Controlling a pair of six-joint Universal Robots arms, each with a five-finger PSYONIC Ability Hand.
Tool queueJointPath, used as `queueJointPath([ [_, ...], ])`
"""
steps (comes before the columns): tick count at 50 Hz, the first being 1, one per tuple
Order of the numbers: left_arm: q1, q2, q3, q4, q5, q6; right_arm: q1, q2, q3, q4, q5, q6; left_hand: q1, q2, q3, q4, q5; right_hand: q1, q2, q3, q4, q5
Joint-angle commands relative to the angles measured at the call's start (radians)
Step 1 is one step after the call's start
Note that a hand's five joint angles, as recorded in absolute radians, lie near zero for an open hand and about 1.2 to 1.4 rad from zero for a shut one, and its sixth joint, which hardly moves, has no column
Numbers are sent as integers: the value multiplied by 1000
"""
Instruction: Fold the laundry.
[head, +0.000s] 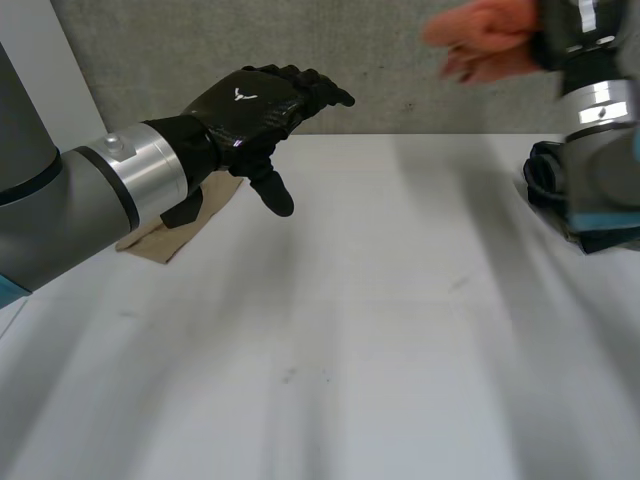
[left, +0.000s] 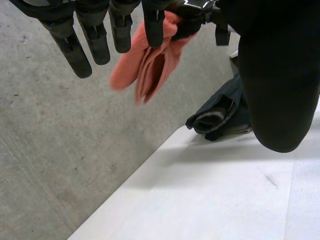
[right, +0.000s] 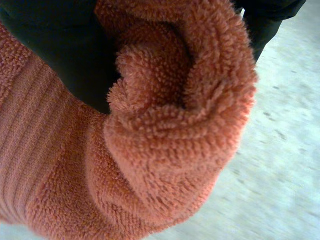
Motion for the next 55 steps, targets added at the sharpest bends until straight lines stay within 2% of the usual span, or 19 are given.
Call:
queueJointPath([
  [1, -7, -5, -6, 0, 0, 0, -231, 99, -121, 6, -135, 104, 44, 30, 21, 29, 14, 388, 260, 250, 200, 289],
  [6, -9, -8, -15, 0, 0, 0, -369, 213, -170, 6, -260, 187, 44, 30, 21, 29, 14, 388, 260, 250, 200, 289],
  [11, -21, -13, -23, 0, -8, 2, -510, 351, -187, 3, -421, 259, 46, 33, 24, 32, 17, 388, 260, 250, 200, 289],
  [18, -27, -15, -46, 0, -26, 2, -617, 445, -127, 2, -625, 256, 46, 33, 24, 32, 17, 388, 260, 250, 200, 289],
  [20, -27, -15, -52, 0, -28, 3, -619, 446, -112, 2, -645, 253, 46, 33, 24, 32, 17, 388, 260, 250, 200, 289],
  [28, -29, -10, -55, 0, -29, 3, -619, 383, -58, 18, -633, 253, 46, 33, 24, 32, 17, 381, 252, 242, 192, 281],
  [29, -30, -8, -55, 0, -29, 3, -619, 370, -46, 22, -627, 253, 46, 33, 24, 32, 17, 197, 69, 59, 9, 98],
  [30, -33, -5, -55, 0, -29, 2, -617, 335, -19, 29, -612, 253, 46, 33, 24, 32, 17, -377, -505, -515, -565, -477],
  [31, -35, -4, -55, 0, -31, 3, -619, 317, 0, 35, -604, 253, 46, 33, 24, 32, 17, -685, -813, -823, -873, -785],
  [32, -40, -2, -55, 0, -31, 2, -619, 298, 15, 41, -595, 253, 46, 33, 24, 32, 17, -834, -962, -972, -1022, -933],
  [40, -69, 13, -53, 0, -31, 3, -636, 109, 120, 193, -480, 251, 46, 33, 24, 32, 17, -834, -962, -972, -1022, -933],
  [49, -80, 33, -56, -2, -31, 0, -792, -92, 259, 446, -484, 152, 44, 30, 21, 29, 14, -834, -962, -972, -1022, -933],
  [55, -90, 42, -73, -3, -31, -3, -864, -158, 287, 525, -461, 58, 41, 27, 18, 26, 11, -834, -962, -972, -1022, -933],
])
